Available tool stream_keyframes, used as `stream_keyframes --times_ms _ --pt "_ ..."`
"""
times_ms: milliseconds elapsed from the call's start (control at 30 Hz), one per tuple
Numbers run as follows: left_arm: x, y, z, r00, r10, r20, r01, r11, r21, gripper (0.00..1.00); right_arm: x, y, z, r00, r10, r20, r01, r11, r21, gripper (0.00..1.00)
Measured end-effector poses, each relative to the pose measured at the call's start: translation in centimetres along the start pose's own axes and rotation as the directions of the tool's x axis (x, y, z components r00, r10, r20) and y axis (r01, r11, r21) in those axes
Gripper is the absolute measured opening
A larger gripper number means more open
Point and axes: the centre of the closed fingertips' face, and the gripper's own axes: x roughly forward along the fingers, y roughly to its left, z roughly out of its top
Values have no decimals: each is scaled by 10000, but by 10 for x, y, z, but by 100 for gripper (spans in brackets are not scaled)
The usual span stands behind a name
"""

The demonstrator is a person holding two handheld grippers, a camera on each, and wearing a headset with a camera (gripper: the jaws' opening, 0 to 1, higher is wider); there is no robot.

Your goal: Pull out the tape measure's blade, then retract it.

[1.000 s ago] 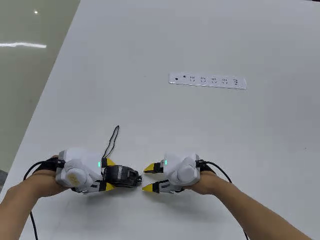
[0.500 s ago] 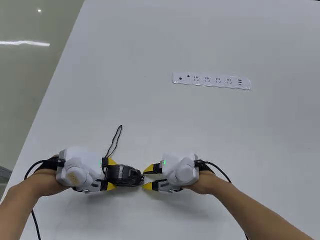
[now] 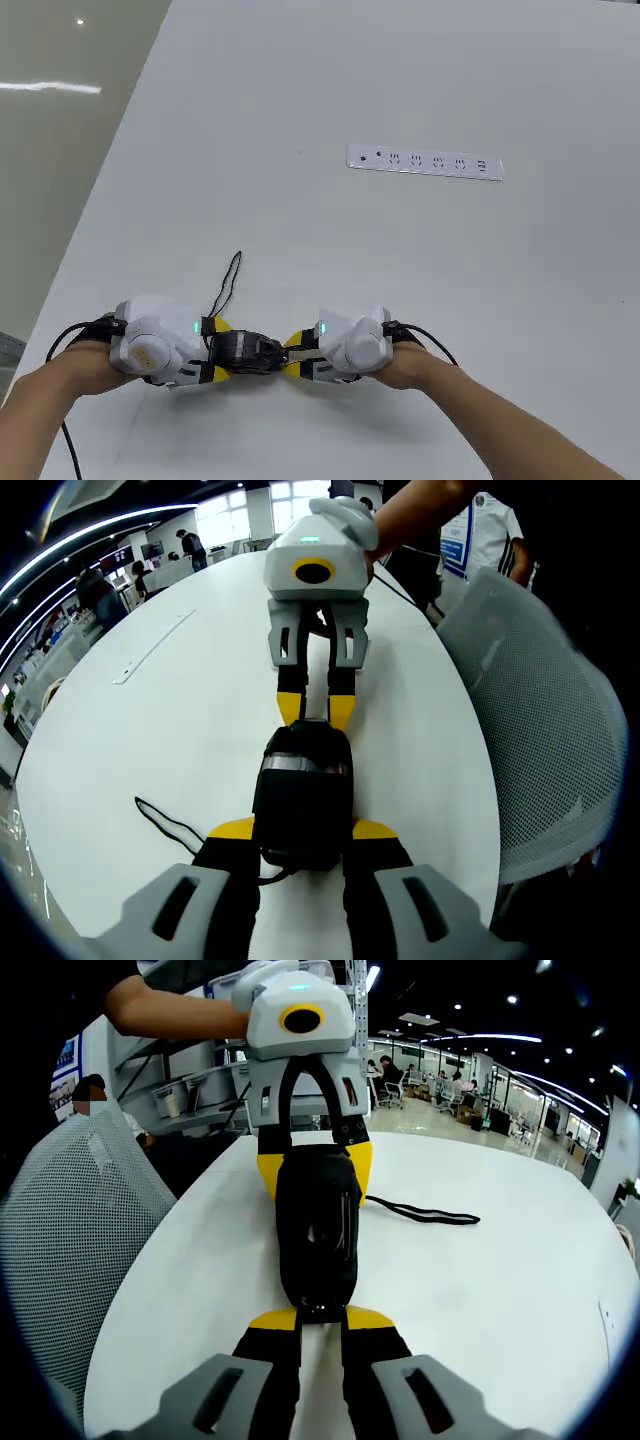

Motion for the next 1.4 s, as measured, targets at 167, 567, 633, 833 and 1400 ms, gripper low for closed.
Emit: stream_keyframes --times_ms 167,567,633,833,1400 --pt "-1 1 -2 10000 37 10 -37 10000 -69 27 0 0 1 10000 -10 24 10 10000 -7 12" --pt "-1 1 -2 10000 -4 -8 4 10000 -14 27 0 2 1 9998 121 -155 -122 9999 -85 10" --pt "-1 0 -2 10000 -1 0 1 10000 -38 27 0 1 1 9998 116 -159 -118 9999 -98 10" --pt "-2 1 -2 10000 -4 -28 4 10000 3 27 0 2 1 9998 112 -180 -114 9999 -102 10" --pt "-4 0 -6 9999 -6 -109 7 10000 55 27 -1 4 5 10000 49 -83 -50 10000 -42 10"
